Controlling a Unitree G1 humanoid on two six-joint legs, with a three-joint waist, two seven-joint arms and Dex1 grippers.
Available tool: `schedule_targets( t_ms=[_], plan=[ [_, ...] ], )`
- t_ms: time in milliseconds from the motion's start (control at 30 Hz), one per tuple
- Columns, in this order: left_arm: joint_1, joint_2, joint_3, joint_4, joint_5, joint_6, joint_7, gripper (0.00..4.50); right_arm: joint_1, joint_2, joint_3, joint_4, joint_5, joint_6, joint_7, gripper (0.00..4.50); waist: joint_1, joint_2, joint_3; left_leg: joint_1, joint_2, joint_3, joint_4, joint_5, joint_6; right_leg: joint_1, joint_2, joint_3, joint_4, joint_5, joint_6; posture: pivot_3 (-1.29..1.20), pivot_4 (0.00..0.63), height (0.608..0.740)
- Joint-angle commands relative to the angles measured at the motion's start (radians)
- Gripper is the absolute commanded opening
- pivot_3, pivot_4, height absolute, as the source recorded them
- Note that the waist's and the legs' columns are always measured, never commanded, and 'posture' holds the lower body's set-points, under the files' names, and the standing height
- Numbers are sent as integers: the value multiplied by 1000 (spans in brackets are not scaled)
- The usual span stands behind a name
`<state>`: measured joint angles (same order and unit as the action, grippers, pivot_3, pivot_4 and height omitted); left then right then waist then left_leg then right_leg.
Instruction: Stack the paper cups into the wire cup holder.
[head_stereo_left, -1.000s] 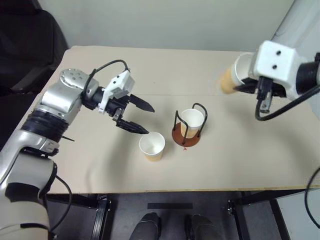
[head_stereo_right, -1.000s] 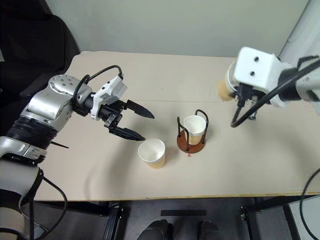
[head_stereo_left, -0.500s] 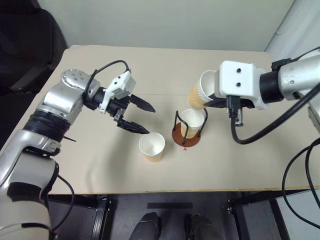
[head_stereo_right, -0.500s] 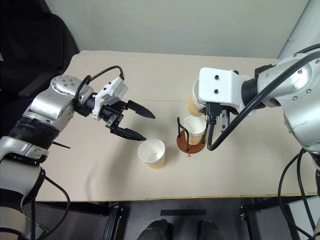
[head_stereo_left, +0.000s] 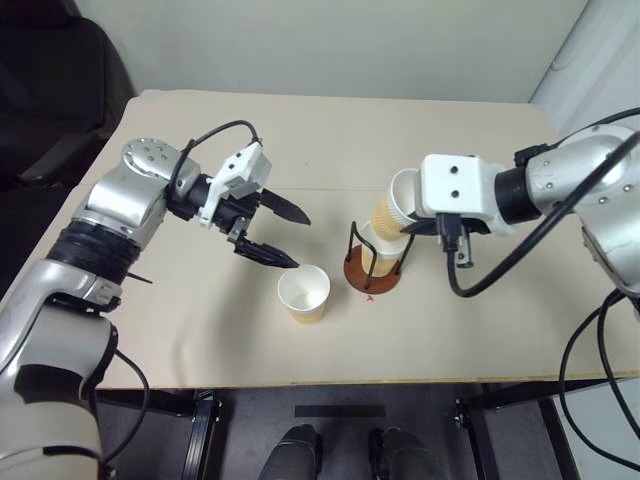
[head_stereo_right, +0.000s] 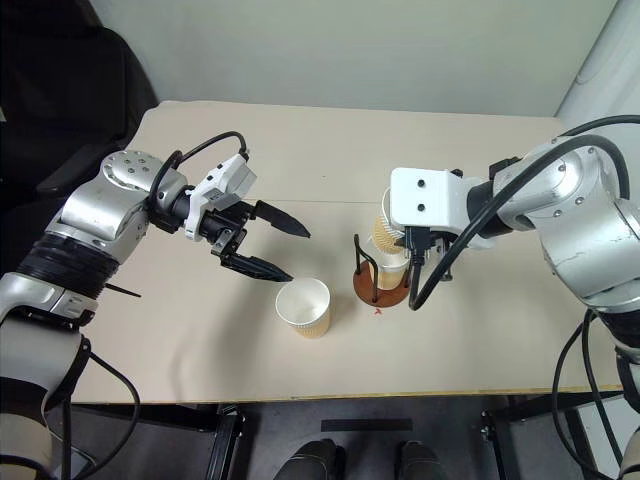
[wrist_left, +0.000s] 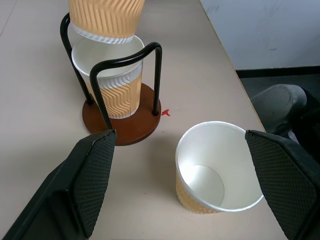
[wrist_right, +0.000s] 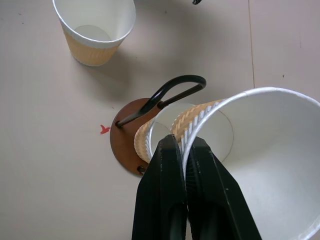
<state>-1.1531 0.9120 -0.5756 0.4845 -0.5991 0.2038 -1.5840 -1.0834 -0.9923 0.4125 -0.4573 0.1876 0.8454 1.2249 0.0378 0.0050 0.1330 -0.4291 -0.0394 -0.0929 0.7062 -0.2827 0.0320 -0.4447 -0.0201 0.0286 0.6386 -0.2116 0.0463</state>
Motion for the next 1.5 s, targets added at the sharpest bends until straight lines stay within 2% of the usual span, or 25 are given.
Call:
schedule_targets(
  t_ms=[33, 467, 567, 767, 867, 1067, 1167, 1333, 1500],
  plan=[
    [-4, 3, 30, -12, 1, -14, -30, 4445, 1, 15, 7, -8, -21, -15, 4, 65, 0, 0, 0, 0, 0, 0, 0, 0, 0, 0, 0, 0, 0, 0, 0, 0, 150, 740],
    [1, 0, 40, -22, 5, -3, -30, 4445, 33, 41, 39, -16, -58, -27, 13, 65, 0, 0, 0, 0, 0, 0, 0, 0, 0, 0, 0, 0, 0, 0, 0, 0, 150, 740],
    [3, -3, 43, -19, 9, -2, -30, 4445, 30, 57, 44, -2, -78, -33, 2, 661, -1, 0, 0, 0, 0, 0, 0, 0, 0, 0, 0, 0, 0, 0, 0, 0, 150, 740],
    [6, -7, 48, -15, 13, -4, -30, 4445, 22, 99, 29, 19, -96, -31, -18, 2718, -1, 0, 0, 0, 0, 0, -1, 0, 0, 0, 0, 0, 0, 0, 0, 0, 150, 740],
    [8, -8, 50, -14, 15, -5, -30, 4445, 10, 162, -32, 46, -81, -6, -81, 3739, -3, 0, 0, 0, 0, 0, -1, 0, 0, 0, 0, 0, -1, 0, 0, 0, 150, 740],
    [14, -2, 50, -22, 17, -1, -30, 4445, -21, 282, -260, 31, 54, 208, -194, 3739, -2, 0, 0, -1, 0, 0, -2, 0, 0, -1, 0, 0, -2, 0, 0, 0, 150, 740],
    [11, 15, 23, -32, 17, -9, -30, 4445, -23, 292, -346, -13, 136, 313, -214, 3739, -1, 0, 0, -1, 0, 0, -3, 0, 0, 0, 0, 0, -5, 0, 0, 0, 150, 740],
    [-5, 5, 14, -10, 40, -27, -30, 4445, 50, 209, -437, -90, 221, 375, -223, 3739, 3, 0, 0, -1, 0, 0, -6, 0, -1, 0, 0, -1, -9, 0, 0, 0, 150, 740],
    [-10, -7, -8, -7, 59, -46, -30, 4445, 169, 102, -499, -147, 266, 294, -211, 3739, 5, 0, 0, -2, 0, 0, -6, 0, -1, 1, 0, -1, -10, 0, 0, 0, 150, 740]
  ],
)
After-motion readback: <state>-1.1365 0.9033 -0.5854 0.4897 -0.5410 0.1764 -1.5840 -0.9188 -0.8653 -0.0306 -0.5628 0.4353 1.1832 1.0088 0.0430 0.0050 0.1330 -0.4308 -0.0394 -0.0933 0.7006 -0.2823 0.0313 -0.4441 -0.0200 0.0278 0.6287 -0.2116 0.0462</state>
